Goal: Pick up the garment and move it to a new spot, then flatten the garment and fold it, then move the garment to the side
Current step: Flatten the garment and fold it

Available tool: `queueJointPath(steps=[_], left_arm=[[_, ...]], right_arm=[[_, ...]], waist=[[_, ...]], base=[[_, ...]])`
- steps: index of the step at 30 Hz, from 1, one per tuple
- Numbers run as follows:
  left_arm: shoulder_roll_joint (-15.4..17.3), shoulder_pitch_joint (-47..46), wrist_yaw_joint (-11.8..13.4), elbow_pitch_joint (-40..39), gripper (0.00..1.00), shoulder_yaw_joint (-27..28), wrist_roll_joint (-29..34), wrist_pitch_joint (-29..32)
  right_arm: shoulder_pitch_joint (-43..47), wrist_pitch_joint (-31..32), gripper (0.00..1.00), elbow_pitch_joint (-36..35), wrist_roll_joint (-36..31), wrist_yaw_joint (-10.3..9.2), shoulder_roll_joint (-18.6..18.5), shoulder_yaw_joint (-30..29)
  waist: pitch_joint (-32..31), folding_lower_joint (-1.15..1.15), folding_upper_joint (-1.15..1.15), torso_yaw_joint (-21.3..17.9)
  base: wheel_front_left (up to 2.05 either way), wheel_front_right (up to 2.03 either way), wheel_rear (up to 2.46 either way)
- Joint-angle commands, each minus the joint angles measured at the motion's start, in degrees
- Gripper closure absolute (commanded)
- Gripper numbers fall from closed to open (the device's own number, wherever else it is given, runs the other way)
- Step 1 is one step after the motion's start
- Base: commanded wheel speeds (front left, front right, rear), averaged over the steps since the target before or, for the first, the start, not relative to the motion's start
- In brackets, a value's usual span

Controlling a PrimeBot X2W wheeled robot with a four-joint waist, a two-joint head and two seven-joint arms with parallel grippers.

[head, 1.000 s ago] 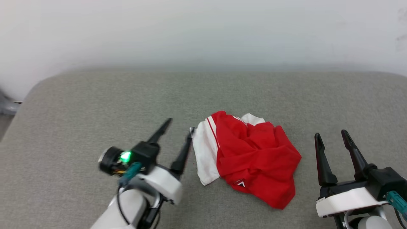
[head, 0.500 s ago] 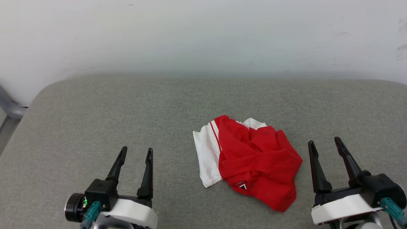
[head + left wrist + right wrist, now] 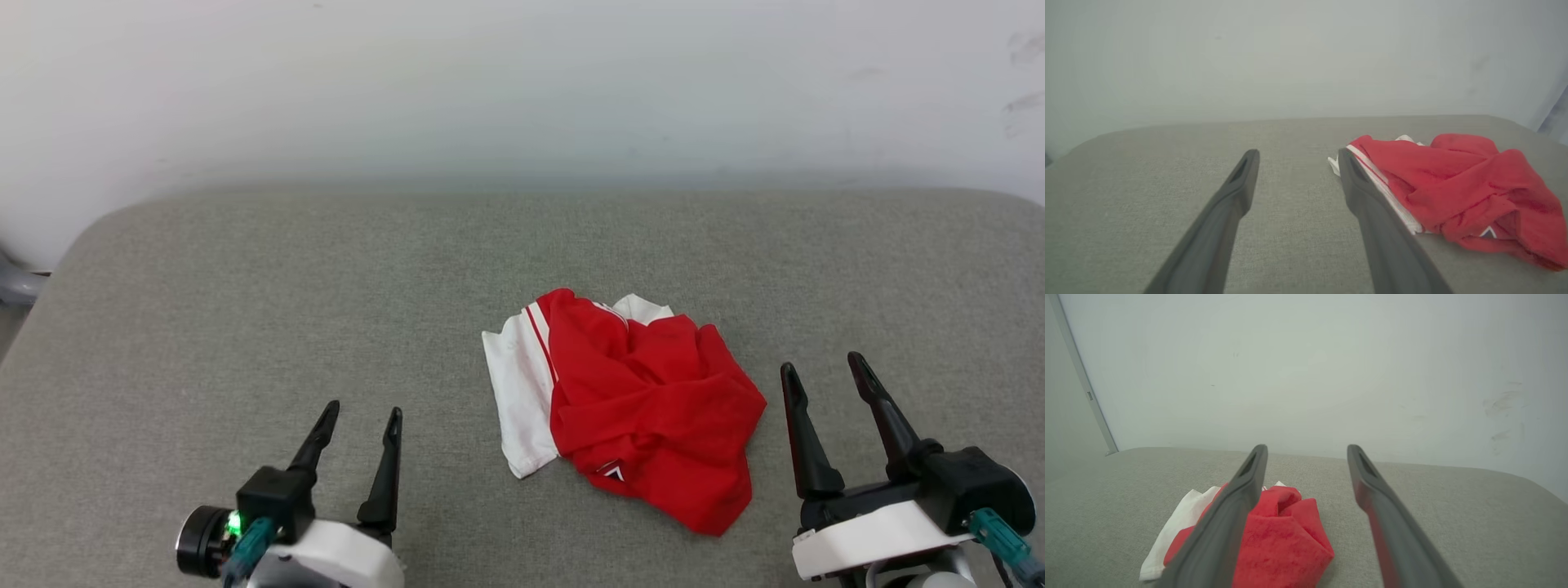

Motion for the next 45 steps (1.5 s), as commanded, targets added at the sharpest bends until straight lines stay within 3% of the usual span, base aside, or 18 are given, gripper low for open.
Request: queueJointPath(steps=[1, 5, 15, 21, 31, 32, 33, 34, 38, 45], left_arm=[[0.72, -1.96, -0.58, 0.53, 0.00, -0.41, 0.38, 1.43], [0.99, -5.81, -2.48, 1.94, 0.00, -2.20, -1.78, 12.03], [2.47, -18.62, -3.51, 2.12, 0.00, -4.69, -3.99, 34.47], [2.48, -24.23, -2.71, 5.57, 0.00, -5.00, -3.73, 39.08], [2.04, -27.78, -3.25, 13.60, 0.00, -7.00, -3.15, 39.81], [1.95, -27.72, -3.31, 14.45, 0.18, -7.20, -3.29, 39.96], [2.13, -27.86, -3.17, 15.30, 0.53, -7.28, -3.17, 39.61], [2.37, -27.95, -3.05, 16.03, 0.98, -7.38, -2.81, 39.13], [2.84, -27.92, -3.37, 17.66, 1.00, -7.52, -2.91, 36.72], [4.07, -28.07, -0.82, 15.99, 1.00, -5.09, -2.83, 30.65]], right_arm=[[-0.19, -0.12, 0.00, -0.33, -0.18, -0.04, 0.10, -0.07], [-1.24, -0.12, 0.00, -0.77, -0.58, -0.04, 0.11, -0.29], [-3.45, -0.12, 0.00, -2.76, -0.58, -0.04, 0.11, 0.57], [-4.48, -0.12, 0.00, -3.77, -0.66, -0.04, 0.11, 1.12], [-5.69, -0.12, 0.00, -4.72, -0.24, -0.04, 0.11, 1.21], [-5.83, -0.12, 0.00, -4.71, -0.24, -0.04, 0.11, 1.14], [-5.94, -0.12, 0.00, -4.70, -0.24, -0.04, 0.11, 1.10], [-6.02, -0.12, 0.00, -4.69, -0.24, -0.04, 0.11, 1.10], [-5.97, -0.12, 0.00, -4.32, -0.43, -0.04, 0.10, 0.70], [-5.25, -0.12, 0.00, -2.89, -0.97, -0.04, 0.10, 0.48]], waist=[[0.97, 0.00, 0.00, -0.49], [3.07, 0.00, 0.00, -1.68], [10.33, 0.00, 0.00, -5.34], [13.91, 0.00, 0.00, -6.77], [17.37, 0.00, 0.00, -7.38], [17.56, 0.00, 0.00, -7.32], [17.73, 0.00, 0.00, -7.24], [17.86, 0.00, 0.00, -7.17], [17.53, 0.00, 0.00, -6.33], [13.98, 0.00, 0.00, -4.13]], base=[[0.00, 0.00, 0.00], [0.00, 0.00, 0.00], [0.00, 0.00, 0.00], [0.00, 0.00, 0.00], [0.00, 0.00, 0.00], [0.00, 0.00, 0.00], [0.00, 0.00, 0.00], [0.00, 0.00, 0.00], [0.00, 0.00, 0.00], [0.00, 0.00, 0.00]])
